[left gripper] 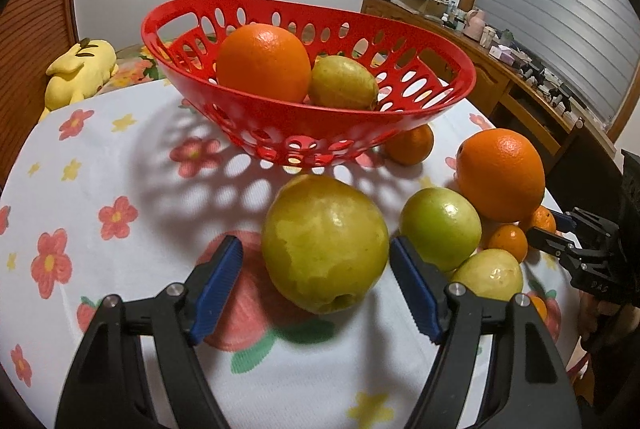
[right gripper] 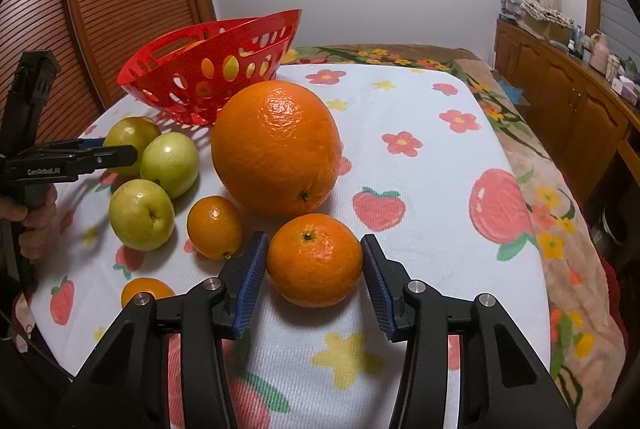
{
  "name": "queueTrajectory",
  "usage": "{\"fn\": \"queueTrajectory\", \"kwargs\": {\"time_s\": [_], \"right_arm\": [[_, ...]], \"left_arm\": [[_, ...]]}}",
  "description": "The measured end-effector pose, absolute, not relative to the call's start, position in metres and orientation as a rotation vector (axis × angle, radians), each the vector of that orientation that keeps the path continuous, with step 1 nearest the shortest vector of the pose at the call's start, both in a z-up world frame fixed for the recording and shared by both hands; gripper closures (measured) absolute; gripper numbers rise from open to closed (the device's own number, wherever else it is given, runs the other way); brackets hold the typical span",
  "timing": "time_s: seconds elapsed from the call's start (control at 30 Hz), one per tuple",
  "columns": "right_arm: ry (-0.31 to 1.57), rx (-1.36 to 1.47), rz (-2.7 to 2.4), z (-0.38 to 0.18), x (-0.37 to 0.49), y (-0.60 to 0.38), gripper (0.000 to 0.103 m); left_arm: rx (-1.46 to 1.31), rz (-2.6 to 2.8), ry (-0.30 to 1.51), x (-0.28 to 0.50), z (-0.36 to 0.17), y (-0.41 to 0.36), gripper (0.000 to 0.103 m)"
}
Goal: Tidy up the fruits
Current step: 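Grasp a yellow-green lemon with the left tool while the right tool grasps a tangerine, then carry the lemon in the left tool and tangerine in the right tool to the basket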
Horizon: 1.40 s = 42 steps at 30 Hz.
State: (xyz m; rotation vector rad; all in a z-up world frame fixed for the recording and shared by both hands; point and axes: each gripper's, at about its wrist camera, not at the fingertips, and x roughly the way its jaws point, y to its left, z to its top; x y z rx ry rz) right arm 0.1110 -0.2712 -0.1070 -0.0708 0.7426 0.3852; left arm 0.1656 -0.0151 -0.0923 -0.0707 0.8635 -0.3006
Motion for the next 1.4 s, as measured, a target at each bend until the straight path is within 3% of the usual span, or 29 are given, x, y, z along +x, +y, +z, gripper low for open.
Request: {"fn": "queueTrajectory", "kwargs": {"time_s": [0.27,0.37,1.07,1.4], "right_arm": [[0.749,-0.07,0.385,-0.107,0.112,-0.272,0.055],[0.751,-0.071,0.385,-0.108,0.111,-0.272,0.055],[0.746,-0.07,0.39,-0.103,0.107,-0.273,0.056],[0.667,-0.083,0.434,-0.063,0.097,-0.269,0.056]], "left_arm": [[-0.078,-0.299,0.888,0.171,-0.099,-0.015,0.029],[-0.098,-0.33,0.874,0.169,-0.098,-0.014,0.042],[-0.128,-0.301,0.773,0.129,-0.068,0.002,0.042],[-0.12,-0.305,0.675,0.119,-0.026,0.004,0.042]]}}
